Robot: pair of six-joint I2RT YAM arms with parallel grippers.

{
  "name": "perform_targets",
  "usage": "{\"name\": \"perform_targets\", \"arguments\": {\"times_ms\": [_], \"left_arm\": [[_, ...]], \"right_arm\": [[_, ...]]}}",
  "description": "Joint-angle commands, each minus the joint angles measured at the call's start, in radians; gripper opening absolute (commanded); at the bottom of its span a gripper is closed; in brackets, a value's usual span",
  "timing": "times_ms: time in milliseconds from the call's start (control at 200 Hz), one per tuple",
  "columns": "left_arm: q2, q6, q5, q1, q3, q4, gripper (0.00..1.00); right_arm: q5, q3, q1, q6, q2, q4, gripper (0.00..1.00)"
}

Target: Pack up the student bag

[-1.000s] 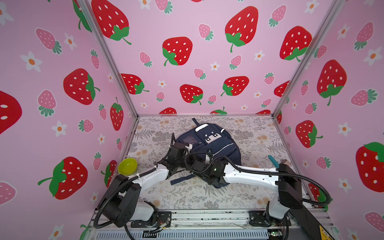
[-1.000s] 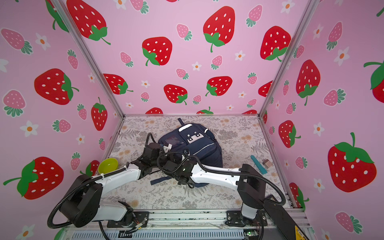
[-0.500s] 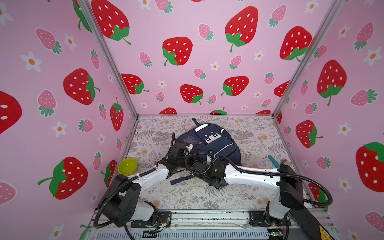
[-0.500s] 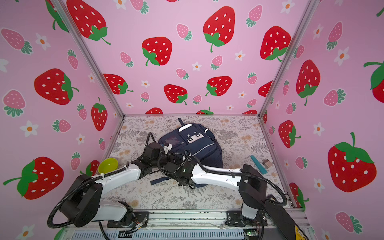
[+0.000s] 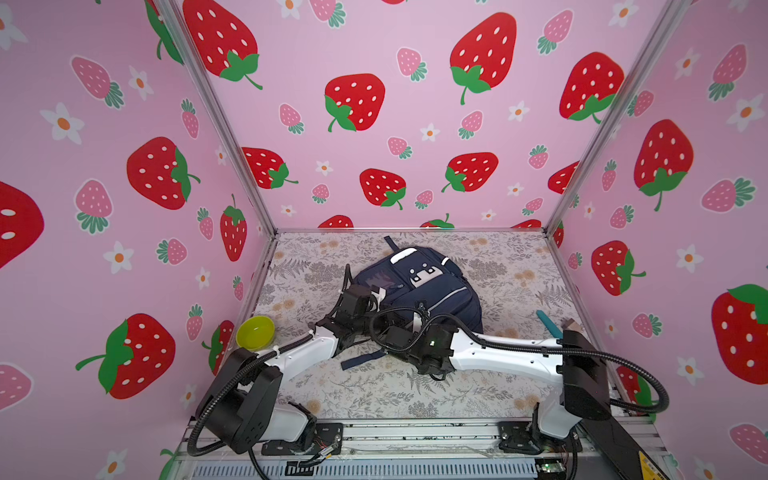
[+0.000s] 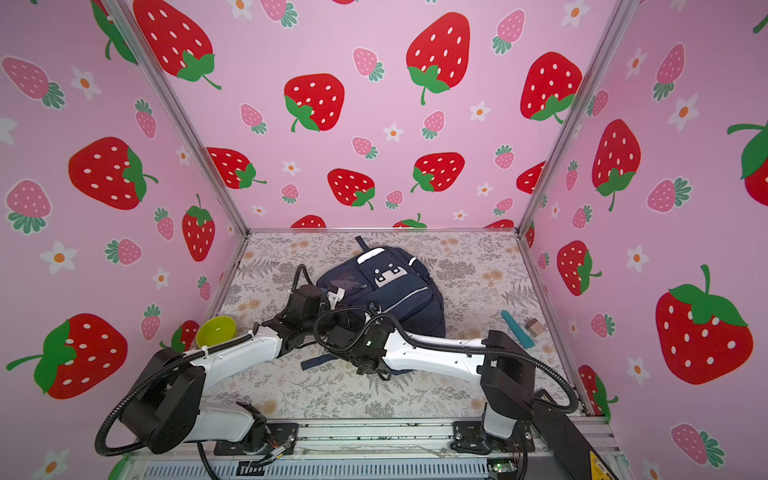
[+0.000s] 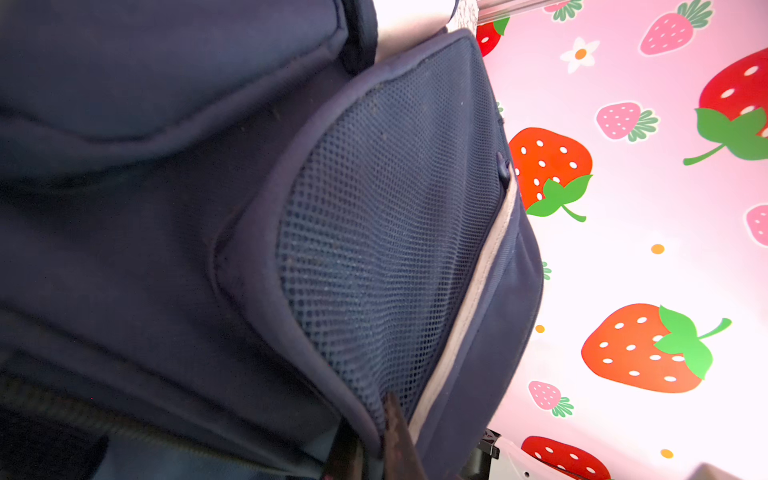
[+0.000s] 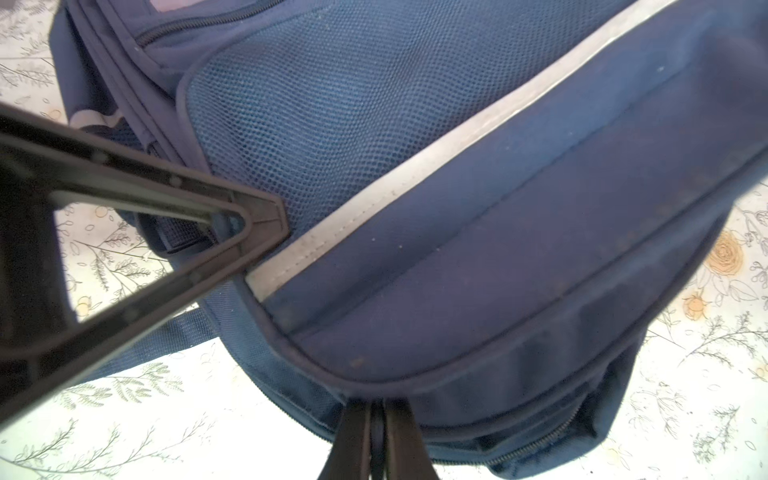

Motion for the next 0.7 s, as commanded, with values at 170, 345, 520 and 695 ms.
{"name": "perform_targets", "arguments": {"times_ms": [170,345,520,695], "left_arm": [[-0.03,0.044,0.016,0.086,0.036,-0.106,0.0],[-0.056,0.022,0.026,0.177,0.022,-0.132,0.0],[-0.031,-0.049,0.085,0.321,0.028,-0.087,0.0],[0.072,0.005,0.122,0.433,0.128,-0.151,0.0]], "right_arm": [[0.045,-0.24,-0.072,-0.065,-0.219,0.051,0.0],[0.037,-0.372,-0.164,-0.132,-0.307,0.105,0.0],[0.008,-0.431,-0.185,-0.206,-0.336,0.182,0.0],[-0.124,-0.399,-0.115,-0.348,-0.28,0.349,0.0]]}}
